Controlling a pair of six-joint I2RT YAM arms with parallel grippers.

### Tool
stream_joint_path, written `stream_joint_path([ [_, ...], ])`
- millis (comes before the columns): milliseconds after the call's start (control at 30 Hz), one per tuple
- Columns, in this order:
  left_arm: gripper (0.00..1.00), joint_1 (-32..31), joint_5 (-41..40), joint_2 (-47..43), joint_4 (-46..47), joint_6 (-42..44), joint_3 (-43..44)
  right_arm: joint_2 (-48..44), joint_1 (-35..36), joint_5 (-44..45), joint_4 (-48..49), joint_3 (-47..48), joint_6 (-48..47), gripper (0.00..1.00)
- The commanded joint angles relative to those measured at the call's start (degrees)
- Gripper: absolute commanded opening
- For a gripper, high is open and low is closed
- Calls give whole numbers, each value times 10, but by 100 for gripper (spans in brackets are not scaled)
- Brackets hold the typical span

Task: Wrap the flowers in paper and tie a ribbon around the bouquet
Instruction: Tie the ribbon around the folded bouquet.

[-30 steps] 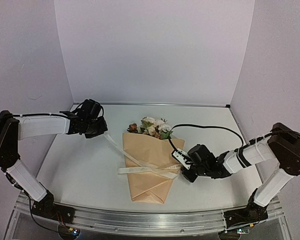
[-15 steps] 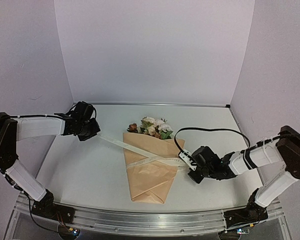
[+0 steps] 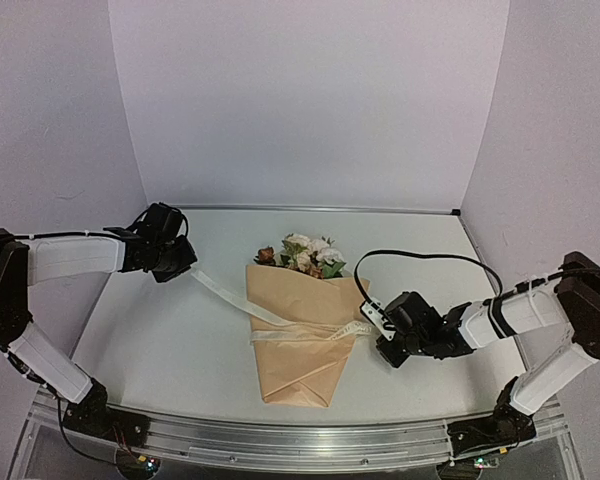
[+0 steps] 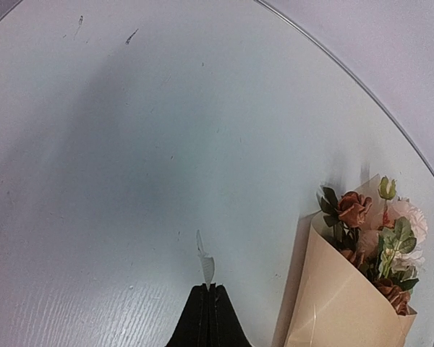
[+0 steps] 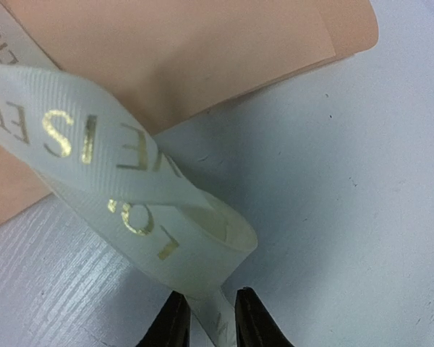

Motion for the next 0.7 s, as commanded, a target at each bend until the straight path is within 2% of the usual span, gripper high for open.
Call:
stream_joint_path([
  [0, 0, 3, -16, -29, -5, -8, -7, 2, -2, -28, -25, 0, 11, 28],
  [267, 0, 5, -27, -33, -7, -12, -12, -23, -7, -41, -36, -15, 1, 30],
  [567, 0, 12, -28, -33, -5, -13, -15, -20, -26, -48, -60, -7, 12, 3],
  [667, 0, 15, -34, -34, -8, -15, -17, -28, -30, -44, -77, -2, 13, 0],
])
